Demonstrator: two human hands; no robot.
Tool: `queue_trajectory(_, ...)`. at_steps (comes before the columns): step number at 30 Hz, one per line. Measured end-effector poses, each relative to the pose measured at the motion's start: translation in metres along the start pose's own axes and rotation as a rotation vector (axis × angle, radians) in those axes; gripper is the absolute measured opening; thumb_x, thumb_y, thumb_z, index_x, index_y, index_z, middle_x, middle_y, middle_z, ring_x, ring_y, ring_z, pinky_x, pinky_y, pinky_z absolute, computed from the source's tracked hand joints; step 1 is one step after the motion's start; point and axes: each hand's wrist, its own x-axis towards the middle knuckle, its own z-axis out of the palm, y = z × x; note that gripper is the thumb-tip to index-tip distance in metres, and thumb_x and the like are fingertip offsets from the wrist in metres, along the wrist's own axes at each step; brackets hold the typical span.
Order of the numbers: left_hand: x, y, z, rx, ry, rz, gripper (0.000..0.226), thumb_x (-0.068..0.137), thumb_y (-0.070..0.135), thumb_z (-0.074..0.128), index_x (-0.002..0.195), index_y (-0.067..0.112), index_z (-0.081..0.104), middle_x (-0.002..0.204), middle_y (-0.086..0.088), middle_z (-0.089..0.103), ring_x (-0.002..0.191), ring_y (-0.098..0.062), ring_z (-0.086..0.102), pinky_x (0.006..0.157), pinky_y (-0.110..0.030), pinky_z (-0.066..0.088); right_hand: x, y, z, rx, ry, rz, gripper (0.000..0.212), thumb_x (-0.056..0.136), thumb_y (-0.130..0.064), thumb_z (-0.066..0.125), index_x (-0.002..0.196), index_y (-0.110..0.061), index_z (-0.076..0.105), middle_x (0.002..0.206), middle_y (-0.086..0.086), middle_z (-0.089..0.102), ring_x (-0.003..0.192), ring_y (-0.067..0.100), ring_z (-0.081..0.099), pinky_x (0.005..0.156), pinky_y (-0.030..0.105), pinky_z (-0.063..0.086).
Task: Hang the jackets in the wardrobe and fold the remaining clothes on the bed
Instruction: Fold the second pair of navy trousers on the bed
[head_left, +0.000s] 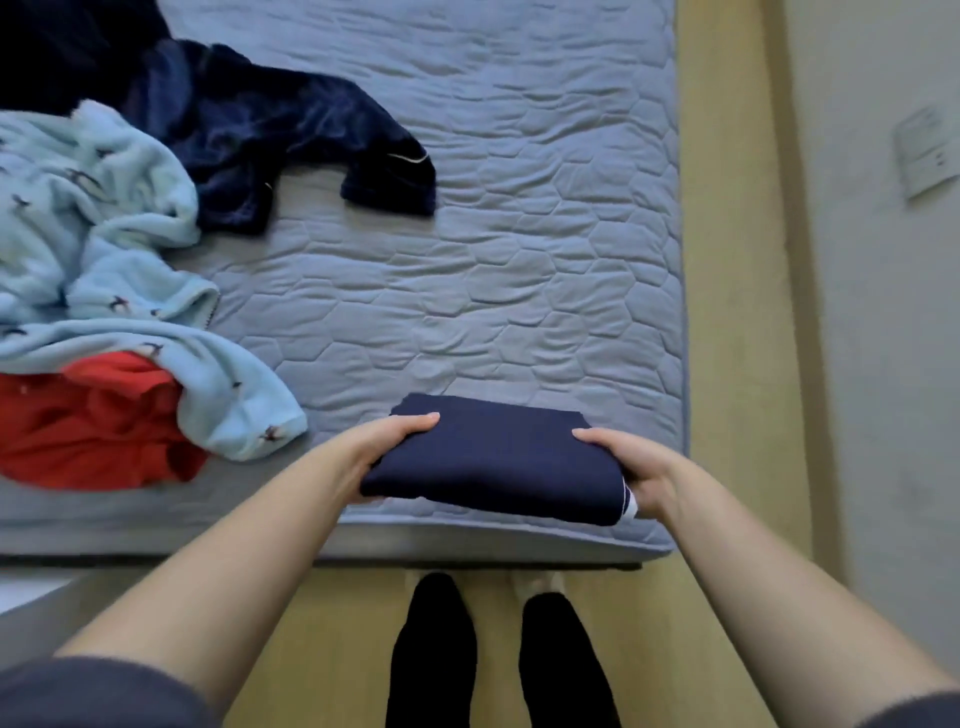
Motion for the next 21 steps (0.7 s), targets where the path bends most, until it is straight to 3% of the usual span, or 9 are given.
queue_trajectory(3, -0.066, -0.035, 0.003, -0.14, 0.039, -0.014, 0.034, 0.09, 0.041, 0.059, 0.084, 0.007, 0.057, 0.053, -0.004, 0.067, 0.039, -0.014, 0.063, 0.032, -0.016, 0.041, -0.064, 0.022, 0.011, 0.031, -0.074, -0.052, 0.023, 0.096, -0.021, 0.051, 0.103, -0.004, 0.065, 0.089, 0.009, 0.074, 0.072, 0.021, 0.07, 0.084, 0.036, 0.051)
queue_trajectory(7, -0.158, -0.108, 0.003, -0.515, 0.017, 0.123, 0.027, 0.091, 0.033, 0.06, 0.099, 0.007, 0.063, 0.074, -0.005, 0.074, 0.057, -0.016, 0.07, 0.042, -0.02, 0.05, -0.149, 0.051, 0.03, -0.143, -0.179, -0.131, 0.028, 0.095, -0.021, 0.051, 0.117, -0.007, 0.062, 0.105, 0.009, 0.071, 0.085, 0.023, 0.068, 0.087, 0.04, 0.052)
queue_trajectory(10, -0.228, -0.169, 0.009, -0.71, 0.121, 0.188, 0.028, 0.088, 0.038, 0.063, 0.096, 0.012, 0.063, 0.072, -0.002, 0.074, 0.055, -0.015, 0.07, 0.039, -0.019, 0.047, -0.204, 0.066, 0.054, -0.339, -0.244, -0.162, 0.022, 0.092, -0.025, 0.058, 0.107, -0.01, 0.064, 0.092, 0.006, 0.075, 0.072, 0.02, 0.072, 0.061, 0.033, 0.059)
queue_trajectory(12, -0.271, -0.215, 0.017, -0.836, 0.18, 0.235, 0.03, 0.088, 0.042, 0.063, 0.097, 0.013, 0.063, 0.073, -0.001, 0.074, 0.055, -0.014, 0.07, 0.038, -0.019, 0.047, -0.235, 0.079, 0.075, -0.477, -0.304, -0.175, 0.02, 0.09, -0.025, 0.06, 0.102, -0.01, 0.064, 0.086, 0.006, 0.075, 0.067, 0.019, 0.072, 0.053, 0.03, 0.057)
queue_trajectory(17, -0.361, -0.348, 0.044, -1.231, 0.322, 0.428, 0.034, 0.085, 0.044, 0.065, 0.106, 0.019, 0.063, 0.095, -0.001, 0.075, 0.079, -0.018, 0.073, 0.05, -0.022, 0.053, -0.291, 0.143, 0.152, -0.929, -0.51, -0.187, 0.025, 0.085, -0.023, 0.064, 0.105, -0.008, 0.065, 0.093, 0.01, 0.074, 0.073, 0.021, 0.072, 0.061, 0.031, 0.058)
queue_trajectory(21, -0.418, -0.463, 0.076, -1.483, 0.493, 0.567, 0.043, 0.08, 0.046, 0.07, 0.115, 0.023, 0.062, 0.105, 0.0, 0.073, 0.092, -0.019, 0.072, 0.065, -0.028, 0.055, -0.325, 0.24, 0.215, -1.277, -0.74, -0.21, 0.017, 0.086, -0.019, 0.063, 0.101, -0.021, 0.071, 0.101, 0.007, 0.074, 0.079, 0.018, 0.072, 0.07, 0.032, 0.056)
